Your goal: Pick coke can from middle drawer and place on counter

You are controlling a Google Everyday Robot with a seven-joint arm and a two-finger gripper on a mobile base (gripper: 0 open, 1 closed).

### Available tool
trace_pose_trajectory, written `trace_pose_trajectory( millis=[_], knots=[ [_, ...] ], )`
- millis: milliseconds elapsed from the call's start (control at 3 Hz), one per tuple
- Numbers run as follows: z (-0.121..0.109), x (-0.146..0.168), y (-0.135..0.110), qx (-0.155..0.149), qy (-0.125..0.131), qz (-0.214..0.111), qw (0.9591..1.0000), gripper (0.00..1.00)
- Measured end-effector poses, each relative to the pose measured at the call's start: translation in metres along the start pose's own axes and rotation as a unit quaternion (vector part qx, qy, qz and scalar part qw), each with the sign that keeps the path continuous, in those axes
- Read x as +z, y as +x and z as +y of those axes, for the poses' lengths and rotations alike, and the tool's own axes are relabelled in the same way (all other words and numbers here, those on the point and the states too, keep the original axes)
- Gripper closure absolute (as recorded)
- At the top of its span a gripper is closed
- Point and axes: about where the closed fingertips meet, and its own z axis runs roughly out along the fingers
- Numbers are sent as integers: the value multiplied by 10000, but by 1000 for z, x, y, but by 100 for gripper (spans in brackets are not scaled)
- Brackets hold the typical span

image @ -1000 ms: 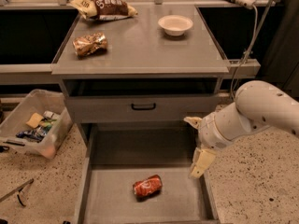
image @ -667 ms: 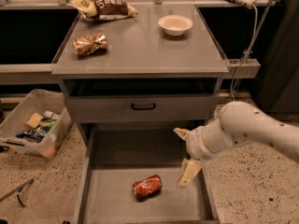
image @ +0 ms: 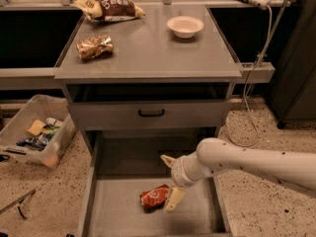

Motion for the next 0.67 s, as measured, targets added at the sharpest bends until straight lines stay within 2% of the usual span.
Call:
trace_pose_trajectory(
  millis=[333, 667],
  knots=[
    [-1, 10, 2, 7, -65, 45, 10000, 0],
    [-11, 40, 13, -82, -137, 57, 9999, 0]
  ],
)
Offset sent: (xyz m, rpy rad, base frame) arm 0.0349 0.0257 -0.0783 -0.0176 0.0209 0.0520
